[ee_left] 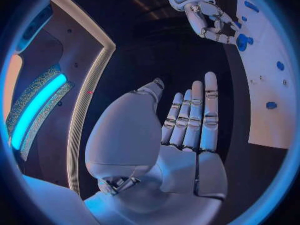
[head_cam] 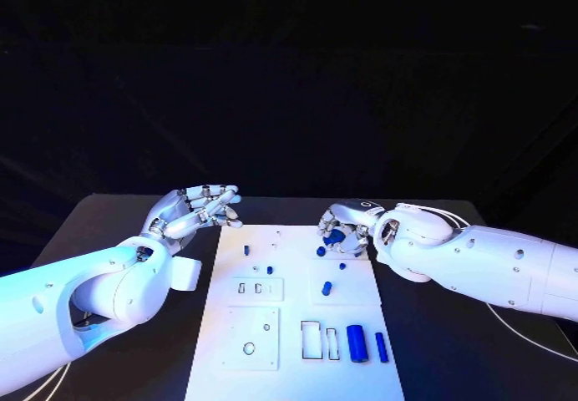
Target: Assemble the parts on the task board
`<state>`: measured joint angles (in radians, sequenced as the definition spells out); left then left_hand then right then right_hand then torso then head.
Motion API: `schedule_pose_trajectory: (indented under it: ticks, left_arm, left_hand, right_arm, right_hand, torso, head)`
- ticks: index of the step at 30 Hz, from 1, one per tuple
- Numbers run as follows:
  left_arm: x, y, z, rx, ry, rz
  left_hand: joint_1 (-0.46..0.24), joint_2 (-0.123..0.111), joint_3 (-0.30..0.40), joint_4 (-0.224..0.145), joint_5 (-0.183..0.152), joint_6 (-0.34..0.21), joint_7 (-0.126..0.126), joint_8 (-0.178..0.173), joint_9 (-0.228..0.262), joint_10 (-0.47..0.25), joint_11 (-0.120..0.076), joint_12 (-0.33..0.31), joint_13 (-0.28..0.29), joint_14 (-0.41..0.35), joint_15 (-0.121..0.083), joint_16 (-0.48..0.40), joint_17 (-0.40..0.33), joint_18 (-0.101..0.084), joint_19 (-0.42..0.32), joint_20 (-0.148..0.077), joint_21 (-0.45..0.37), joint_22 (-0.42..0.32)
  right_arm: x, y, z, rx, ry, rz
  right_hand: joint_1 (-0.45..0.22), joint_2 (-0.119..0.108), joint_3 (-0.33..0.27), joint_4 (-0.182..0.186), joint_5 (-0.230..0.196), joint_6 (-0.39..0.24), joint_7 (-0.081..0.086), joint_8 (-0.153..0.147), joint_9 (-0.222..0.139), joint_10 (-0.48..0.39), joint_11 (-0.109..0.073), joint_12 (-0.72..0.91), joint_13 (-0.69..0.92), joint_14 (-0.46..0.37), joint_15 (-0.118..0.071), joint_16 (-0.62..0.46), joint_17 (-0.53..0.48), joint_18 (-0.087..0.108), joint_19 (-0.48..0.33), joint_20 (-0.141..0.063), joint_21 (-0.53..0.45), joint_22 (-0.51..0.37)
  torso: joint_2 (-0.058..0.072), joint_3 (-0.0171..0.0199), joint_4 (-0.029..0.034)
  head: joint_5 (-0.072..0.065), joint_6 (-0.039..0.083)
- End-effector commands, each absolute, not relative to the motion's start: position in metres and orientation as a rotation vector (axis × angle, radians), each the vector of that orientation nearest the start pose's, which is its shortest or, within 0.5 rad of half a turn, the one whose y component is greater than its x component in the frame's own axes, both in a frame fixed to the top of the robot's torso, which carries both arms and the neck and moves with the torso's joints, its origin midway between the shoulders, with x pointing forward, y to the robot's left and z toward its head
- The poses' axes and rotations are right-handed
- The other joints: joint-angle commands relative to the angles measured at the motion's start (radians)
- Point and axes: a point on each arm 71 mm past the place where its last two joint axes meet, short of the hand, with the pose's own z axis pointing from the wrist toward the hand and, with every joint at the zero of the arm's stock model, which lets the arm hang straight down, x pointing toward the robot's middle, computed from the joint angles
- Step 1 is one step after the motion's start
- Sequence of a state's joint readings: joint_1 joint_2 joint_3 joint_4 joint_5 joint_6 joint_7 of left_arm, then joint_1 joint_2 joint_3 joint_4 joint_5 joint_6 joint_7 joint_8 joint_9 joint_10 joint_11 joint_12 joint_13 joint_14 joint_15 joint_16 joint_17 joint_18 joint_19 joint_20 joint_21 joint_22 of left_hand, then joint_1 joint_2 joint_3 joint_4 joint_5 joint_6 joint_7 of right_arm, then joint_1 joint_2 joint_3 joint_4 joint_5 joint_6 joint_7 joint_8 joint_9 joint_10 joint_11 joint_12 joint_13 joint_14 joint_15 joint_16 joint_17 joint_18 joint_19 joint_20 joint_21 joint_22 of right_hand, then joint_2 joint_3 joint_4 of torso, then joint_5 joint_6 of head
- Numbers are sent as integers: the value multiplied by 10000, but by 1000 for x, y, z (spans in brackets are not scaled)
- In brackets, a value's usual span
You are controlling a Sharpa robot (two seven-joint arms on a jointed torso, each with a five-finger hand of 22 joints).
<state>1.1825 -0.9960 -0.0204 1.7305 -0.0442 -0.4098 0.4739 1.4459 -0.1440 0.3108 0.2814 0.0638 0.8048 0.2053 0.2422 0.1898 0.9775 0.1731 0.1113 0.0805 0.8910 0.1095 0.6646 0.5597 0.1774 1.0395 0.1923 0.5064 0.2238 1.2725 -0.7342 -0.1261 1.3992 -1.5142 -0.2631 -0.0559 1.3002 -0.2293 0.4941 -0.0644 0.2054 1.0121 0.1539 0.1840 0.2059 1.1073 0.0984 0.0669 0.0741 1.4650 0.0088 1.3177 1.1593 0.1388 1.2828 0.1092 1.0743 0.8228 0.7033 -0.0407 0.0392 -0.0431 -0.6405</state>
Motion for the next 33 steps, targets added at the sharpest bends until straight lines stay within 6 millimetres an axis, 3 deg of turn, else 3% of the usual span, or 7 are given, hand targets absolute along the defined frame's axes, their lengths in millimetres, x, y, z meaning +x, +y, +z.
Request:
schedule_pose_trajectory:
  ticks: [1,15,29,33]
  left_arm:
    - [448,225,-152,-10218,13130,-15871]
    - [447,224,-147,-10125,13088,-15971]
    - [447,223,-144,-10076,13098,-16061]
    - [447,224,-144,-10077,13101,-16054]
  left_hand:
    - [-7,-110,3,26,-41,-5,190,58,14,-36,-17,25,0,-125,13,41,17,2,-102,23,63,30]
    - [-12,-114,-6,28,-42,-23,197,52,16,-68,-6,13,-8,-202,26,54,20,-3,-156,32,91,51]
    - [-12,-111,-15,27,-42,-64,228,34,14,-118,17,-6,-19,-287,47,70,18,-7,-230,46,124,75]
    - [-12,-111,-15,27,-42,-64,228,34,14,-118,17,-6,-19,-287,47,70,18,-7,-230,46,124,75]
  right_arm:
    - [508,-176,-192,-3600,17165,5310]
    - [509,-172,-198,-3747,17506,5040]
    - [509,-168,-203,-3860,17674,4794]
    - [509,-168,-203,-3851,17678,4779]
  right_hand:
    - [-13,-70,-56,46,-52,-83,19,-45,20,-69,9,16,11,439,29,99,87,-121,121,12,113,165]
    - [1,-9,-78,105,-74,-93,14,-54,42,-51,4,49,22,450,28,213,188,-150,192,15,265,377]
    - [5,165,75,288,-12,70,33,22,139,179,-4,160,58,427,27,362,272,-173,224,18,428,613]
    - [1,226,220,371,19,217,21,101,207,374,-29,229,81,434,9,463,366,-206,294,9,598,862]
  torso:
    - [87,-16,51]
    - [228,-38,153]
    - [346,-68,272]
    - [369,-78,268]
  head:
    - [-39,-14]
    - [-108,-53]
    - [-201,-15]
    - [-211,-2]
